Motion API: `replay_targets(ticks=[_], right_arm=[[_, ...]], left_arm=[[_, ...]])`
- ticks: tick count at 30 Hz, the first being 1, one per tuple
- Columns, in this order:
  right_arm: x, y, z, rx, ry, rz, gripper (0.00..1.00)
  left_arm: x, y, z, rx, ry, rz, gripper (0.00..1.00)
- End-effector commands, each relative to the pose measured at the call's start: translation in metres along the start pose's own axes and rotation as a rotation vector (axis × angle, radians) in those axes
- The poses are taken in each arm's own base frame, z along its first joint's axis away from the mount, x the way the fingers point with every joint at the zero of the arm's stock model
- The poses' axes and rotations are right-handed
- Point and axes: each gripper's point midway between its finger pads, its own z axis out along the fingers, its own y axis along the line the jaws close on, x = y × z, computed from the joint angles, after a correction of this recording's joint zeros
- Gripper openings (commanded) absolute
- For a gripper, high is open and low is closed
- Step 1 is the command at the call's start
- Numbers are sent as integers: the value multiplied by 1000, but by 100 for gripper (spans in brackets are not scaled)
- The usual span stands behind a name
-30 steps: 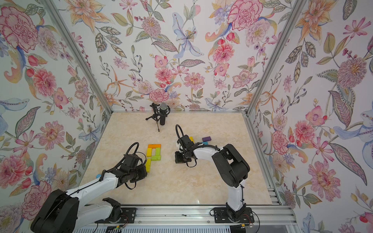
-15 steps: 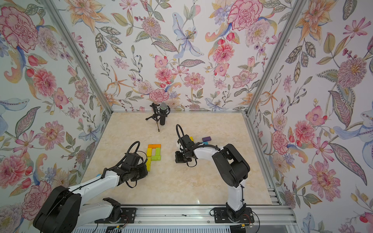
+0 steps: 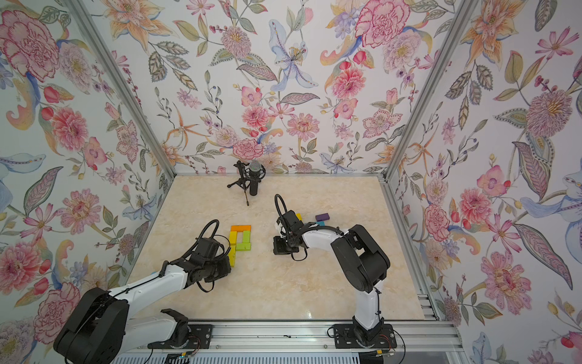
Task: Assemble the letter p with building blocks
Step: Assemble the building block at the center of the board.
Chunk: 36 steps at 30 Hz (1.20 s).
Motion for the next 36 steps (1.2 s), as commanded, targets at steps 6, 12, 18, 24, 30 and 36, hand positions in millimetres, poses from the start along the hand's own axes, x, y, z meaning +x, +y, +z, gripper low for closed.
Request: replay_targets(ticks=[6, 12, 18, 24, 30, 36], right_arm=[[3, -5, 6, -7, 16, 1, 0], [3, -6, 8, -7, 18, 4, 0], [5, -7, 9, -9, 23, 4, 0], [4, -8, 8, -11, 22, 7, 0], [4, -9, 9, -10, 23, 10, 0], [5, -9, 10, -9, 26, 10, 0]], left_arm=[[-4, -1, 1, -25, -7, 30, 0], [-6, 0, 1, -25, -11, 27, 0], [-6, -1, 1, -24, -10, 25, 0], [-6, 0, 2, -27, -5, 25, 0], [-8, 1, 2, -29, -8, 23, 0], [-11, 3, 2, -33, -8, 25, 0]])
